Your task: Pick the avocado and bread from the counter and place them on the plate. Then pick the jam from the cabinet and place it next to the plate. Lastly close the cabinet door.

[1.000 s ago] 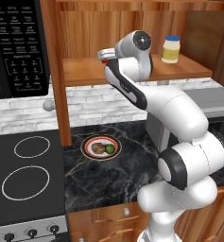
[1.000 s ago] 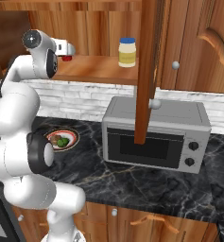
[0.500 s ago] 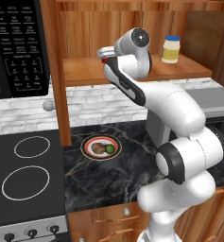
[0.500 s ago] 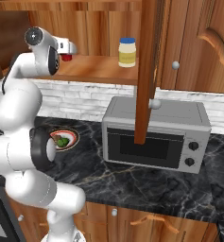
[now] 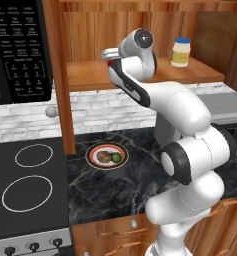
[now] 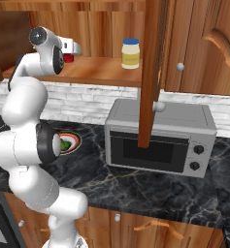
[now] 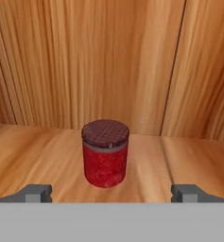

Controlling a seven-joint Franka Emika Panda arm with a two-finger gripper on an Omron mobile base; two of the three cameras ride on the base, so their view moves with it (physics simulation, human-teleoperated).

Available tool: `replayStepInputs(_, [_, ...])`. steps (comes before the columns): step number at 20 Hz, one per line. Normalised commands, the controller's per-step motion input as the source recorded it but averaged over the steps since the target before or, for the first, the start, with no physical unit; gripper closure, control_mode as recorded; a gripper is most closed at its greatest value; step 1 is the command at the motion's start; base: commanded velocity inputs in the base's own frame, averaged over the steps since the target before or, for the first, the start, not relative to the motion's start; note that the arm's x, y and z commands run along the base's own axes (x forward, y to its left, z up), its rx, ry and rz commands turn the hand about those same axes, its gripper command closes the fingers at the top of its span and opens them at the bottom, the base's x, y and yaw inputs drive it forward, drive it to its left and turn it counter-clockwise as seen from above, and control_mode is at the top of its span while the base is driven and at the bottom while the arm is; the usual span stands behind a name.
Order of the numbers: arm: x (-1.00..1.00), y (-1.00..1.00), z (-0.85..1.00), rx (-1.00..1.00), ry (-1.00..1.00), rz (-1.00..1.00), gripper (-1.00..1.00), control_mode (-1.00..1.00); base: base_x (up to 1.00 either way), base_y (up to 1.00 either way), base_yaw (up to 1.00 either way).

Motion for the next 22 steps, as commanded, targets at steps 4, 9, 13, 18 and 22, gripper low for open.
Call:
replayStepInputs(4, [0.31,0.00,-0.05,0.00,0.03,0.00,-1.00,-1.00,0.00,0.00,0.00])
replayStepInputs(9, [0.22,0.06,-0.04,0.00,0.00,0.00,-1.00,-1.00,0.00,0.00,0.00])
replayStepInputs(13, [0.15,0.19,-0.06,0.00,0.00,0.00,-1.00,-1.00,0.00,0.00,0.00])
replayStepInputs(18, [0.21,0.10,-0.13,0.00,0.01,0.00,-1.00,-1.00,0.00,0.00,0.00])
replayStepInputs(22, [0.26,0.04,-0.12,0.00,0.01,0.00,-1.00,-1.00,0.00,0.00,0.00])
